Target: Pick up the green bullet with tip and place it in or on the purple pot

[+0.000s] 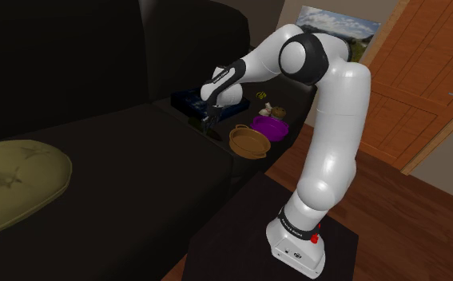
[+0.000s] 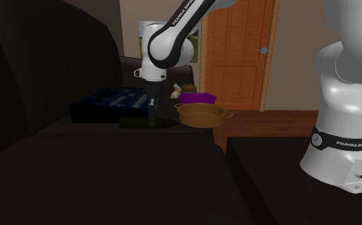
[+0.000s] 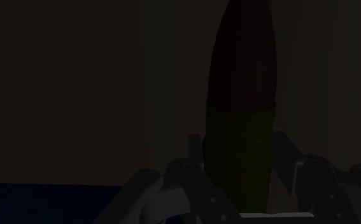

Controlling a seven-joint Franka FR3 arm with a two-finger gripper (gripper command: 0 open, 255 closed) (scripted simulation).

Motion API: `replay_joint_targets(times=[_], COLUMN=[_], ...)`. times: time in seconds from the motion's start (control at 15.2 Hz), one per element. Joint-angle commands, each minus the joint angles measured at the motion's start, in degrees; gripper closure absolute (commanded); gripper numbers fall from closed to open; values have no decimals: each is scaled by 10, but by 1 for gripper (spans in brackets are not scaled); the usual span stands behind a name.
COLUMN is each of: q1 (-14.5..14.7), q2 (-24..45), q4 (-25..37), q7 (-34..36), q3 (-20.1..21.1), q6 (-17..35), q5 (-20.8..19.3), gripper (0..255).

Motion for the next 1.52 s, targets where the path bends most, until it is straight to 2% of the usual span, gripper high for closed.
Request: replay_joint_targets(times=[0.0,1.45], q1=[0,11], q2=[0,-102], q4=[0,41], q7=[0,27], q3=[0,-14], q6=[0,-140], q5=[0,-38], gripper=[255,255])
